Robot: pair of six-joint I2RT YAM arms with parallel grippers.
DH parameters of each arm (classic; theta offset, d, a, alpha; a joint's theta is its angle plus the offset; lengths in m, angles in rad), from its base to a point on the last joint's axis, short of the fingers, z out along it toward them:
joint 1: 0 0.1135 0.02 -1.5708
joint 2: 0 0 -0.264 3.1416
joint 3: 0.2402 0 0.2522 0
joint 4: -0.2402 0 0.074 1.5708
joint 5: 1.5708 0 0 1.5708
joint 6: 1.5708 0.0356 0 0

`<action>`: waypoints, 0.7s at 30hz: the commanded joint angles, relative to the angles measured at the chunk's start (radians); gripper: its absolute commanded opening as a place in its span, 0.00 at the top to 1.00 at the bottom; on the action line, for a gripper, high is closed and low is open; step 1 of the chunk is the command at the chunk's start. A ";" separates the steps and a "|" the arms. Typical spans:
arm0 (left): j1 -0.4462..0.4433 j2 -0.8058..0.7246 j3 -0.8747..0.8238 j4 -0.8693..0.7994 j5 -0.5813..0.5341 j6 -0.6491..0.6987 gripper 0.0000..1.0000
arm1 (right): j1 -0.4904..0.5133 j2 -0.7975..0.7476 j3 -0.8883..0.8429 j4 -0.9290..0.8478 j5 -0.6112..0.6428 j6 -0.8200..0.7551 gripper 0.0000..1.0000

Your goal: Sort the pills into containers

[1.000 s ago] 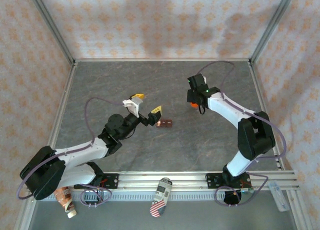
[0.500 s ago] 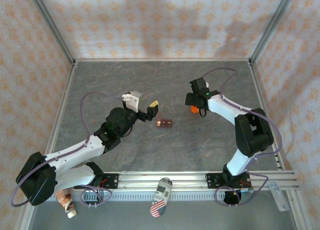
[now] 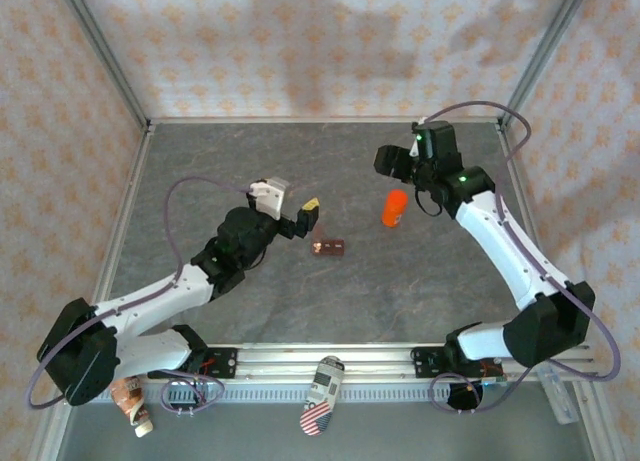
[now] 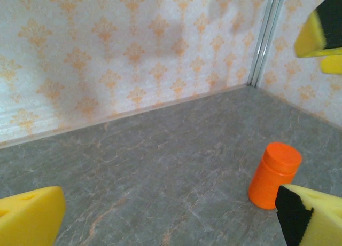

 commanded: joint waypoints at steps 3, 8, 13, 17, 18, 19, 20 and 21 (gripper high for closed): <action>0.028 0.070 0.099 -0.122 0.031 -0.004 0.00 | 0.144 0.019 -0.081 -0.090 -0.065 0.029 0.24; 0.057 0.163 0.226 -0.323 0.015 -0.059 0.00 | 0.271 0.067 -0.182 -0.041 0.001 0.075 0.27; 0.086 0.260 0.353 -0.522 0.001 -0.107 0.00 | 0.311 0.142 -0.247 0.022 0.038 0.121 0.29; 0.105 0.315 0.396 -0.581 0.003 -0.139 0.00 | 0.318 0.220 -0.253 0.049 0.044 0.126 0.31; 0.108 0.332 0.413 -0.607 0.003 -0.144 0.00 | 0.320 0.236 -0.252 0.057 0.046 0.126 0.31; 0.110 0.349 0.429 -0.630 0.002 -0.150 0.00 | 0.320 0.250 -0.251 0.065 0.049 0.127 0.32; 0.112 0.363 0.441 -0.647 0.003 -0.152 0.00 | 0.320 0.260 -0.251 0.070 0.050 0.128 0.32; 0.114 0.377 0.452 -0.662 0.008 -0.156 0.00 | 0.320 0.270 -0.249 0.075 0.052 0.130 0.32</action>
